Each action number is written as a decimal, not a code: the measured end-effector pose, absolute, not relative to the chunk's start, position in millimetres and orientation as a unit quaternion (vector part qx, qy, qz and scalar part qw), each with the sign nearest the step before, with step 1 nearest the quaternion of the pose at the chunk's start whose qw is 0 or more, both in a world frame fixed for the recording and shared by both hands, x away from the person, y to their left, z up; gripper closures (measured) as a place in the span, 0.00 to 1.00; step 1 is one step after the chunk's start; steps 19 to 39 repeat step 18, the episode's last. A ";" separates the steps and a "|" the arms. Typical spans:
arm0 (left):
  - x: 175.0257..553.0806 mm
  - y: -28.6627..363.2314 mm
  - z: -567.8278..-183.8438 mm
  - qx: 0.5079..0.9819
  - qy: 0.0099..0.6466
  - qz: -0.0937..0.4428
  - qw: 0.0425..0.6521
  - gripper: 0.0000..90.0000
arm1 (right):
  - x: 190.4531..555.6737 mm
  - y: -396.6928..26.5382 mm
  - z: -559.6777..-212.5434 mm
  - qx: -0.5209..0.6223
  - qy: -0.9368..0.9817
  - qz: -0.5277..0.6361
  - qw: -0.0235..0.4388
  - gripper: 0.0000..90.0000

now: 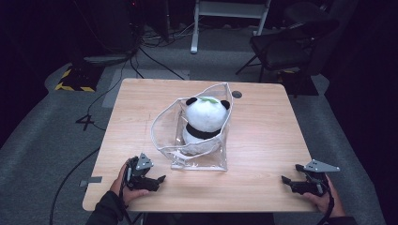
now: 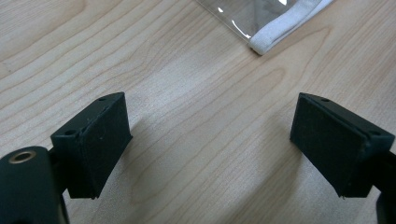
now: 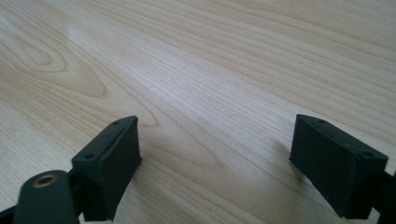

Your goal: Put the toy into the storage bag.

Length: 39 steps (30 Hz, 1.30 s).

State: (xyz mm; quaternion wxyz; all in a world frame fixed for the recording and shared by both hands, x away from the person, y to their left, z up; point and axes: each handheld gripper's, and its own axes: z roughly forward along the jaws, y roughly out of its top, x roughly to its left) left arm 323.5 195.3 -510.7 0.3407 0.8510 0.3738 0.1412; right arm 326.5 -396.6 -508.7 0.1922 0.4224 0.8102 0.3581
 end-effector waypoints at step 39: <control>323.9 194.8 -510.4 0.851 0.376 0.140 0.340 0.13 | 326.3 -396.6 -508.7 0.423 0.810 0.357 0.193 0.18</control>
